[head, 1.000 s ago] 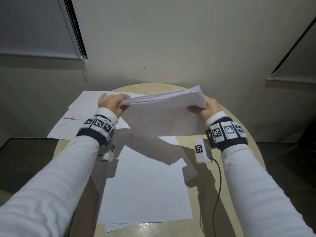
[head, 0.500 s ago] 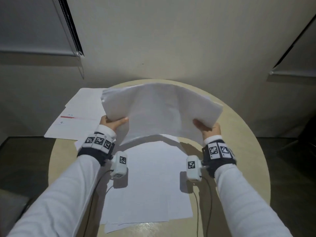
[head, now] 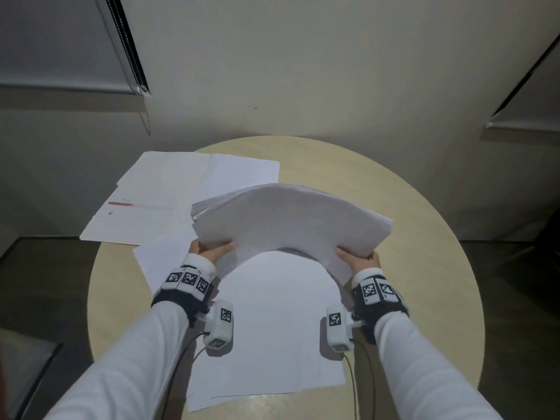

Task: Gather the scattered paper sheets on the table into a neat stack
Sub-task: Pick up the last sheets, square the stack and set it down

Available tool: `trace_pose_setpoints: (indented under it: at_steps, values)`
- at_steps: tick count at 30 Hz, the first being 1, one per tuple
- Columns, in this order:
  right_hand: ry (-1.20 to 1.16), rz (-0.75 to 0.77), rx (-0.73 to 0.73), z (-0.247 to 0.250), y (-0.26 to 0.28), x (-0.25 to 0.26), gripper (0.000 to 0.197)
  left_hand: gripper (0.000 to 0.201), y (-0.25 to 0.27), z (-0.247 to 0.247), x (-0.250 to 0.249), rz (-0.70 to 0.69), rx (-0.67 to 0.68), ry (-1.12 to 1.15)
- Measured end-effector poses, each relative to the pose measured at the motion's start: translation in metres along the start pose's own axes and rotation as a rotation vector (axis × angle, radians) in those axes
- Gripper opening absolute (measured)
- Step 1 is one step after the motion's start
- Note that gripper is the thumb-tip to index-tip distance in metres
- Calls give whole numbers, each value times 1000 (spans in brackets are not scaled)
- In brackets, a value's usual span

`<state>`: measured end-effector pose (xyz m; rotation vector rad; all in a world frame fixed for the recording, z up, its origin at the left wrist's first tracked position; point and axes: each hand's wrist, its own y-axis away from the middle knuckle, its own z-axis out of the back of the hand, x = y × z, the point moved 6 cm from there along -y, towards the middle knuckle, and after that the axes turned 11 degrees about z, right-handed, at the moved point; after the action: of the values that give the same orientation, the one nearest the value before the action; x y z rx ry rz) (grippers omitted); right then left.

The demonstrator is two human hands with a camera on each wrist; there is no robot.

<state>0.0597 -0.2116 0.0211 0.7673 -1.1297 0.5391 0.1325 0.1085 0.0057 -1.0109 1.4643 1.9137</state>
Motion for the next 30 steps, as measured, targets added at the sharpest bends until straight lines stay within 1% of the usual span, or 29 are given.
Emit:
trace_pose_setpoints:
  at_steps: [1, 3, 4, 6, 8, 9, 10, 11, 12, 13, 14, 15, 16, 17, 18, 19, 20, 21, 22, 24, 25, 26, 27, 28, 29, 30]
  values:
    - [49, -10, 33, -2, 0, -5, 56, 53, -2, -2, 6, 14, 36, -28]
    - [84, 2, 69, -6, -1, -3, 46, 42, -1, -5, 6, -15, 60, -60]
    - [91, 22, 72, -7, -3, 2, 43, 38, 1, -5, 2, -38, 60, -38]
    - [105, 92, 53, -6, -9, 16, 39, 33, 4, -8, -10, -85, 65, -5]
    - [111, 171, -8, -2, -18, 32, 42, 33, 8, -11, -28, -125, 105, 17]
    - [116, 213, -69, 0, -22, 38, 50, 33, 6, -13, -35, -138, 146, 51]
    - [131, 256, -145, 2, -24, 45, 63, 31, 5, -15, -43, -153, 175, 84]
    - [152, 279, -230, 5, -25, 51, 80, 24, 3, -18, -47, -154, 194, 111]
    - [156, 263, -319, 5, -22, 56, 95, 14, 2, -21, -52, -158, 201, 125]
    - [128, 209, -367, 2, -19, 57, 107, 11, 4, -23, -57, -162, 190, 144]
    - [93, 141, -369, -3, -14, 57, 116, 16, 10, -26, -63, -169, 180, 153]
    - [54, 77, -320, -15, -11, 53, 122, 16, 13, -29, -66, -174, 173, 165]
    - [16, 20, -232, -29, -4, 51, 126, 11, 16, -32, -68, -185, 171, 181]
    - [-44, -28, -125, -44, 2, 49, 130, 10, 20, -35, -70, -187, 170, 200]
    - [-160, -62, -7, -61, 8, 46, 132, 20, 23, -36, -71, -182, 151, 229]
    - [-304, -86, 97, -76, 16, 46, 125, 27, 25, -39, -70, -181, 152, 251]
    - [-409, -90, 174, -88, 20, 47, 103, 32, 29, -41, -69, -178, 145, 257]
    - [-417, -68, 216, -92, 23, 53, 76, 37, 29, -42, -66, -168, 135, 249]
    - [-330, -44, 216, -92, 23, 57, 62, 41, 33, -43, -63, -150, 123, 241]
    - [-170, -13, 206, -86, 21, 65, 59, 38, 37, -45, -58, -152, 151, 224]
    - [-112, 5, 206, -82, 17, 67, 55, 35, 37, -45, -56, -159, 167, 159]
    - [-80, 49, 203, -75, 15, 75, 43, 32, 39, -44, -57, -161, 186, 89]
    - [-88, 107, 208, -70, 13, 82, 29, 31, 37, -41, -60, -163, 219, 93]
    - [-137, 167, 202, -63, 11, 90, 18, 32, 34, -35, -64, -168, 257, 155]
    - [-194, 205, 191, -55, 8, 94, 20, 43, 30, -27, -70, -172, 278, 244]
    - [-241, 227, 195, -50, 4, 95, 25, 59, 23, -15, -76, -167, 254, 318]
